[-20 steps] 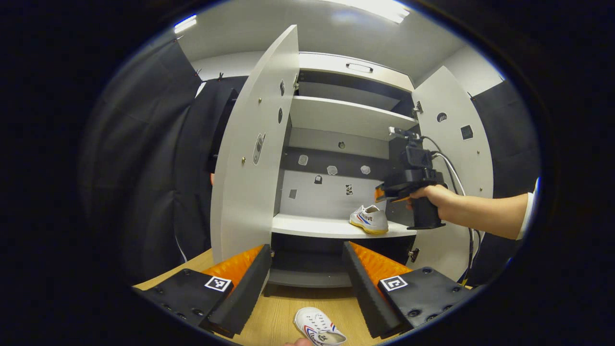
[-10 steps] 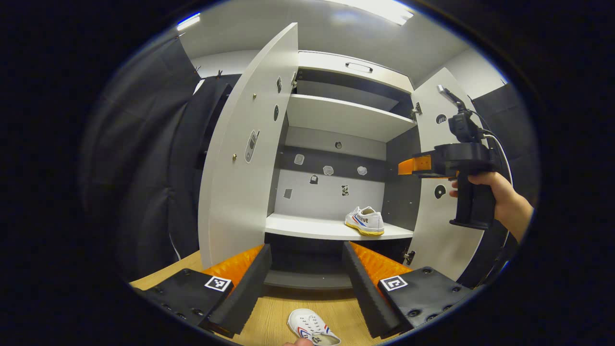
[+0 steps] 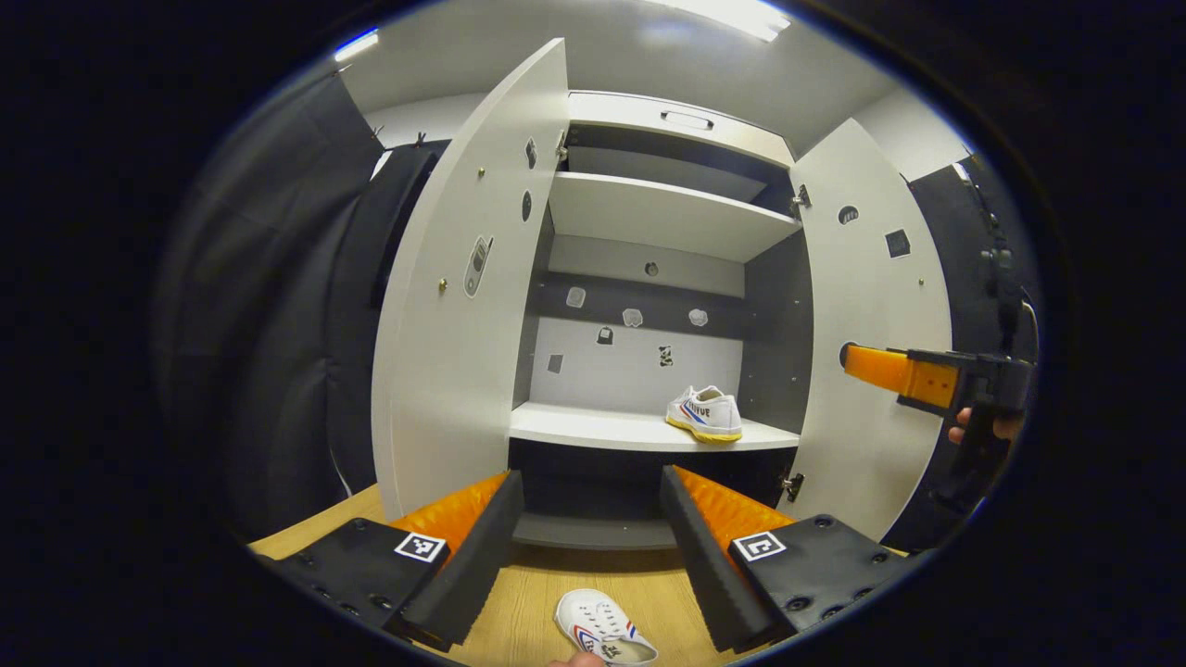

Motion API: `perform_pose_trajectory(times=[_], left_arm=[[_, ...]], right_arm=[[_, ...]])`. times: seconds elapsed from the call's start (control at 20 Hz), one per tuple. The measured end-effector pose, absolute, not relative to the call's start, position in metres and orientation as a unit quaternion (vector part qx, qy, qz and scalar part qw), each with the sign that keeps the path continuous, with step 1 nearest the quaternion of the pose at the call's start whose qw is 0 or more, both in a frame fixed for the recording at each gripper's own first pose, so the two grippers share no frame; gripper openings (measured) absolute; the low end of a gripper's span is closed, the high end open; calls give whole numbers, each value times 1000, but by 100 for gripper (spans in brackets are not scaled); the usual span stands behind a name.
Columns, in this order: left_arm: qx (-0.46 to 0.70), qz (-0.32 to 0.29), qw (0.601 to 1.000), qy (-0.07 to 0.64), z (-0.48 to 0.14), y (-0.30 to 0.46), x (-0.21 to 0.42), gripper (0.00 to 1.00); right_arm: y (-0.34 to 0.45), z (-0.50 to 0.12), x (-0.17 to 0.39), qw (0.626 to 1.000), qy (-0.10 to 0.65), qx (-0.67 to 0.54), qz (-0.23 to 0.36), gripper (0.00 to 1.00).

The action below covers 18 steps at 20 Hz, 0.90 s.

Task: Grab one shoe with the right hand and put it into the shoe cabinet, grab the other shoe with the left hand and put it into the shoe cabinet; then close the right door with the right hand and the left door with the left hand.

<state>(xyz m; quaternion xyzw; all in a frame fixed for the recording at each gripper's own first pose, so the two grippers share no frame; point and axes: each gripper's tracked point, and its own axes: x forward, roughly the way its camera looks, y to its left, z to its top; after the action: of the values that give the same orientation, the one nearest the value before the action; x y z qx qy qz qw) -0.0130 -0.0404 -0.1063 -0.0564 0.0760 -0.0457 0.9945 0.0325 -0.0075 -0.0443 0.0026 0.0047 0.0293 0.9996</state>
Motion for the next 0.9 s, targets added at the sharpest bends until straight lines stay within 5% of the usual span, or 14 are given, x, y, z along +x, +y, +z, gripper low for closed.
perform_pose_trajectory(times=[0.6,0.9], left_arm=[[-55,-24,983,174,-172,-32,-18,100],[-45,-54,933,354,-300,-54,-57,97]], right_arm=[[-6,-110,-16,1000,19,7,21,92],[-20,-123,-17,999,34,23,12,92]])
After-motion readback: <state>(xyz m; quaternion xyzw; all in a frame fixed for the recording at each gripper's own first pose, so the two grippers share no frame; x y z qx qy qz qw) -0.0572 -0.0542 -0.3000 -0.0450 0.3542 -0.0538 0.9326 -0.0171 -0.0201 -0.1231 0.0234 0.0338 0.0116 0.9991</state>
